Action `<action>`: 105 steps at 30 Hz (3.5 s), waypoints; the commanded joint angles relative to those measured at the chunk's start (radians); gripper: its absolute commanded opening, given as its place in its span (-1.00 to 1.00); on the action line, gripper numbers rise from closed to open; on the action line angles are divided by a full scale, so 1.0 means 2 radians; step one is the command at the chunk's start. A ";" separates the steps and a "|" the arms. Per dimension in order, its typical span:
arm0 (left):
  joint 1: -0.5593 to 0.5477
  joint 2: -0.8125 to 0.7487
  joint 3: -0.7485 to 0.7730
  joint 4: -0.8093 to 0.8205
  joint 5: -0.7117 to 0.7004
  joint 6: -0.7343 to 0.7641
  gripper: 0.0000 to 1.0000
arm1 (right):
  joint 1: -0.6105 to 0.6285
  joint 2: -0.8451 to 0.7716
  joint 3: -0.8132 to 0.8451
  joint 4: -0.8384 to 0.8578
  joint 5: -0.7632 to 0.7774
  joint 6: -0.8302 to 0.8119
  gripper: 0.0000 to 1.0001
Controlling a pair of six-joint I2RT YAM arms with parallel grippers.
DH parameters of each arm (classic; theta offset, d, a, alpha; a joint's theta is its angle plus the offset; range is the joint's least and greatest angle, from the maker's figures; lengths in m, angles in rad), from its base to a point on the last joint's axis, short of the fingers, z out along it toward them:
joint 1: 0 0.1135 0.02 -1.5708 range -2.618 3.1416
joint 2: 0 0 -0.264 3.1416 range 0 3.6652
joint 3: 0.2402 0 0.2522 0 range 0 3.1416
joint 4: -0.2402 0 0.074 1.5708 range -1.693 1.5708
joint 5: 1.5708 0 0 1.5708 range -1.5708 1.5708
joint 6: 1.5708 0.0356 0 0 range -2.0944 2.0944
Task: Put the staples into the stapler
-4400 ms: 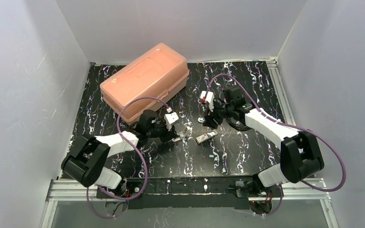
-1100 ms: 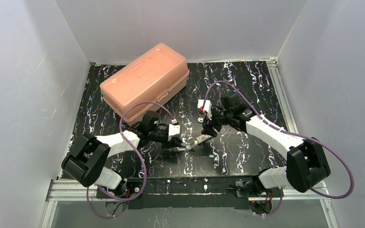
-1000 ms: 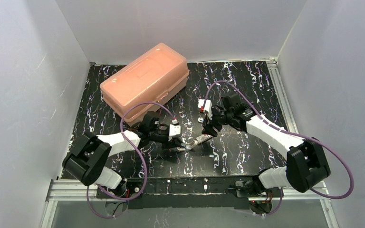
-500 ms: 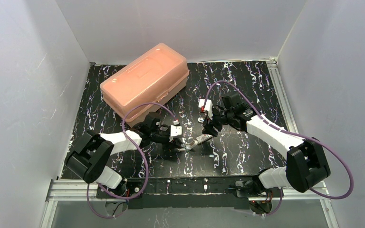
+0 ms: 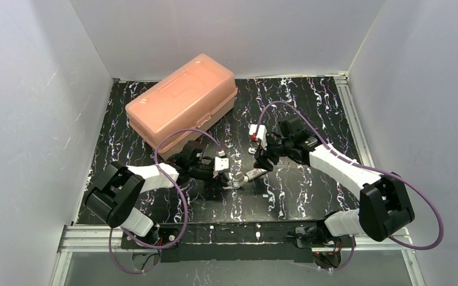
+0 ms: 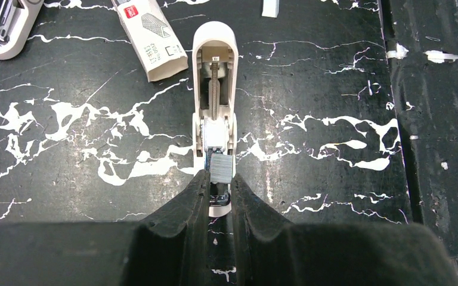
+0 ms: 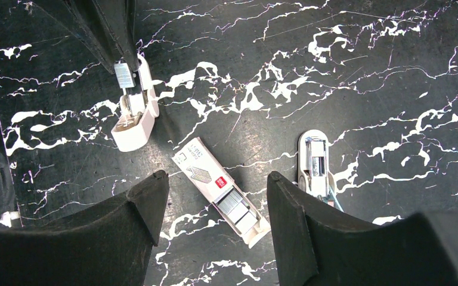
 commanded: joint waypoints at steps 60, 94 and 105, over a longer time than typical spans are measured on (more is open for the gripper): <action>-0.003 0.012 0.014 0.016 0.014 -0.009 -1.00 | -0.002 0.009 -0.007 0.012 -0.005 -0.009 0.37; -0.002 -0.021 0.017 -0.028 -0.011 -0.037 -1.00 | -0.002 0.014 -0.007 0.011 -0.002 -0.010 0.37; -0.002 -0.010 0.012 -0.028 -0.013 -0.035 -1.00 | -0.002 0.017 -0.007 0.011 -0.001 -0.010 0.37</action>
